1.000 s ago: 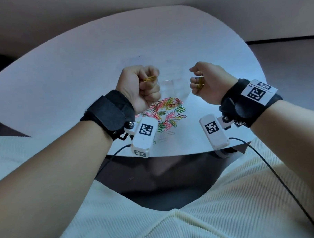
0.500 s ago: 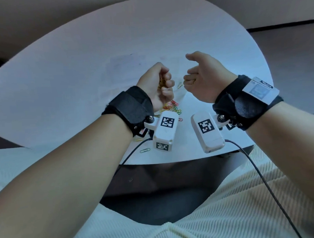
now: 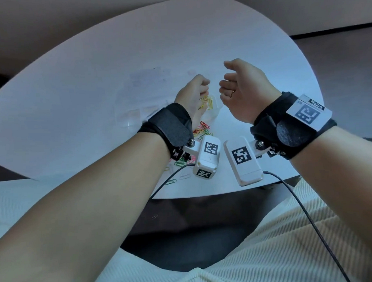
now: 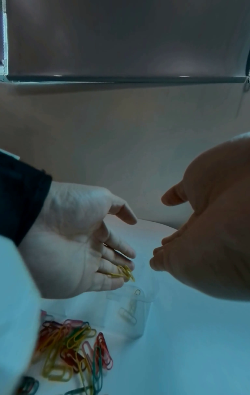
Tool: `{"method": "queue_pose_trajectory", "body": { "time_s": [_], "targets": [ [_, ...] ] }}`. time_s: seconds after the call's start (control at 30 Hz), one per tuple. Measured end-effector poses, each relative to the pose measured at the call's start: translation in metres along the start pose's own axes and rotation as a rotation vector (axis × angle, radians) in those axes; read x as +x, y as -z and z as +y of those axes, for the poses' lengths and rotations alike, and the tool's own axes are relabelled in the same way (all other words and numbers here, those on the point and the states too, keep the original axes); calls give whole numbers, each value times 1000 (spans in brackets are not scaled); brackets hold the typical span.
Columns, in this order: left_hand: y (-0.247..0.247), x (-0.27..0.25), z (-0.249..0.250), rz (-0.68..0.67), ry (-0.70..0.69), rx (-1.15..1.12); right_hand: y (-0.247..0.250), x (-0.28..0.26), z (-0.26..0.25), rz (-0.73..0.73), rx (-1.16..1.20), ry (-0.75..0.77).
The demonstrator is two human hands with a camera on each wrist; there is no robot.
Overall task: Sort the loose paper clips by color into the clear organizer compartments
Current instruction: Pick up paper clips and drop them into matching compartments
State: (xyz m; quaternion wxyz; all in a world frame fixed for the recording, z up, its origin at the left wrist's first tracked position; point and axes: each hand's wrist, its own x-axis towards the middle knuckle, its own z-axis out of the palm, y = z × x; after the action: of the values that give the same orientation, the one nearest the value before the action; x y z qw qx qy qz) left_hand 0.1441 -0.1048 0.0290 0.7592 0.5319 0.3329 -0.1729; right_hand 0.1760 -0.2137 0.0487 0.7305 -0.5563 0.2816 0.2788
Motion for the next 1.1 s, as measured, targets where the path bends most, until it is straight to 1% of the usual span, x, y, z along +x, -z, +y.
{"method": "queue_pose_trajectory", "body": {
  "time_s": [0.13, 0.4, 0.47, 0.6, 0.67, 0.73, 0.8, 0.87, 0.93, 1.0, 1.1],
  "targets": [
    [5, -4, -1, -49, -19, 11, 1, 0, 2, -13, -5, 16],
    [20, -8, 11, -44, -102, -50, -5, -10, 6, -50, -17, 44],
    [17, -9, 12, -52, -99, -53, -7, -13, 7, -55, -30, 48],
    [3, -10, 10, -120, -69, -8, -6, -15, 7, -54, -31, 56],
    [1, -7, 6, -123, -75, 14, -2, -14, 6, -52, -26, 65],
    [2, -2, -1, -111, -122, 43, 0, -12, 6, -57, -24, 70],
    [4, 2, -6, -91, -184, 134, 1, -11, 6, -66, -17, 73],
    [3, 6, -10, -49, -239, 247, 0, -10, 6, -80, -8, 72],
    [2, 10, -11, 9, -286, 309, -1, -10, 7, -89, 0, 73],
    [-1, 13, -10, 57, -311, 333, -1, -11, 8, -97, 6, 75],
    [-2, 15, -11, 93, -344, 385, 2, -11, 7, -88, 6, 90]
  ]
}}
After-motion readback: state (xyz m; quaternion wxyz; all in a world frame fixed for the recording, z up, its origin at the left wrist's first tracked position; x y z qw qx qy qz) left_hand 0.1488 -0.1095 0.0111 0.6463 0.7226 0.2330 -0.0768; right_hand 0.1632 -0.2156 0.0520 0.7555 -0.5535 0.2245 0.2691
